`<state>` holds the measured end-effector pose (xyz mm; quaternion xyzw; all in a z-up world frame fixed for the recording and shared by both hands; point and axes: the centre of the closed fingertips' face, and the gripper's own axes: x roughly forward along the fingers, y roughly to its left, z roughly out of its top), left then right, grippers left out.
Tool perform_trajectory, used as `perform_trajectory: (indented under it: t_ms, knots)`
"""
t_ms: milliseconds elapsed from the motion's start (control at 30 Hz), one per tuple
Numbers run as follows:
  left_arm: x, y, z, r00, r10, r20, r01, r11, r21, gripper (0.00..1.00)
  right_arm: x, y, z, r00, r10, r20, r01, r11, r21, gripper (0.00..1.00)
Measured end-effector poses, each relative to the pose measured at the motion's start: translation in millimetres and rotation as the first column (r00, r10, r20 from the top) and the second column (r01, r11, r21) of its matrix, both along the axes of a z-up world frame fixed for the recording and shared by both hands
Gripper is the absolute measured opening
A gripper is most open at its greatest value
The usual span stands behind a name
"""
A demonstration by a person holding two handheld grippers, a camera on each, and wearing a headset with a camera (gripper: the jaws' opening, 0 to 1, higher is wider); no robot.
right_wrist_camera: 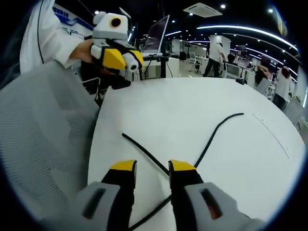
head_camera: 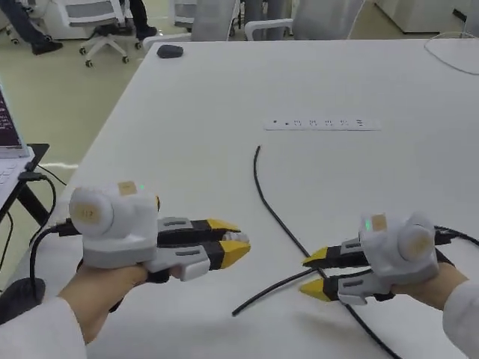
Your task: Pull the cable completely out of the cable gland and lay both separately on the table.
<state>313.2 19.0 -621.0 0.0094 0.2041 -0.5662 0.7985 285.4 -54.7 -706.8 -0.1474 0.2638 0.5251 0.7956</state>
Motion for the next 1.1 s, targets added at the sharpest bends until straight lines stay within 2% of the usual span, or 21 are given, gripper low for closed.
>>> perform_trajectory:
  t_ms: [133,167,267,300,367,400,533,600,633,733,767,800,867,967,1000,1067,1100]
  knots:
    - [10.0,-13.1,-17.4,1.000,-0.001,-0.014,0.001,1.000,0.005,0.17,-1.6,-10.3,17.1,0.998,-0.055,0.019,0.054,0.998,0.037,0.32]
    - [11.5,-15.8,-22.9,1.000,-0.005,-0.018,0.005,1.000,0.013,0.17,-3.2,-13.5,23.4,0.997,-0.075,0.022,0.073,0.996,0.060,0.32]
    - [14.8,-23.0,-44.4,0.999,-0.023,-0.039,0.025,0.998,0.050,0.17,-7.8,-27.2,32.4,0.992,-0.123,0.030,0.121,0.990,0.073,0.33]
    - [16.5,-25.8,-52.8,0.999,-0.028,-0.040,0.030,0.998,0.061,0.17,-8.7,-31.0,35.3,0.989,-0.147,0.034,0.143,0.986,0.081,0.33]
    - [18.3,-30.1,-65.7,0.997,-0.020,-0.070,0.025,0.997,0.067,0.17,-11.8,-42.9,41.3,0.976,-0.214,0.038,0.209,0.972,0.104,0.33]
    - [20.6,-31.5,-70.7,0.997,-0.019,-0.075,0.024,0.998,0.065,0.17,-15.0,-50.8,42.8,0.968,-0.247,0.038,0.242,0.965,0.106,0.33]
    - [21.3,-35.1,-94.7,0.996,-0.033,-0.078,0.042,0.993,0.115,0.17,-26.1,-72.1,40.7,0.948,-0.317,0.026,0.312,0.944,0.108,0.34]
    - [20.8,-35.6,-101.9,0.996,-0.037,-0.076,0.046,0.991,0.122,0.17,-30.5,-85.0,36.8,0.929,-0.370,0.012,0.367,0.925,0.099,0.35]
    - [21.1,-35.7,-104.6,0.997,-0.036,-0.073,0.045,0.991,0.127,0.17,-32.3,-91.6,35.6,0.915,-0.403,-0.002,0.401,0.910,0.108,0.36]
    - [23.1,-33.0,-113.3,0.996,-0.019,-0.082,0.030,0.989,0.142,0.17,-34.3,-102.4,36.4,0.885,-0.465,-0.014,0.462,0.876,0.135,0.37]
    - [23.3,-31.9,-116.1,0.997,-0.013,-0.080,0.025,0.988,0.153,0.17,-35.1,-107.7,36.8,0.872,-0.490,-0.019,0.487,0.861,0.145,0.37]
    - [24.0,-29.8,-119.3,0.998,-0.004,-0.069,0.016,0.985,0.173,0.17,-35.8,-110.6,36.8,0.864,-0.503,-0.023,0.500,0.853,0.149,0.37]
    - [24.0,-29.6,-120.7,0.998,0.005,-0.070,0.007,0.987,0.162,0.17,-36.4,-119.8,35.5,0.843,-0.537,-0.022,0.535,0.833,0.142,0.37]
    - [25.3,-28.4,-126.8,0.997,0.024,-0.073,-0.012,0.986,0.169,0.17,-35.5,-131.5,35.8,0.806,-0.591,-0.033,0.587,0.792,0.165,0.37]
    - [25.4,-28.3,-129.0,0.997,0.029,-0.071,-0.016,0.984,0.175,0.17,-36.1,-134.7,35.3,0.798,-0.601,-0.036,0.598,0.784,0.169,0.37]
    - [24.1,-28.7,-132.1,0.997,0.029,-0.076,-0.015,0.983,0.182,0.17,-38.1,-138.2,34.5,0.790,-0.611,-0.036,0.608,0.776,0.169,0.37]
    - [24.1,-27.4,-131.2,0.998,0.027,-0.063,-0.016,0.984,0.180,0.17,-39.2,-139.4,34.2,0.787,-0.616,-0.036,0.612,0.772,0.168,0.37]
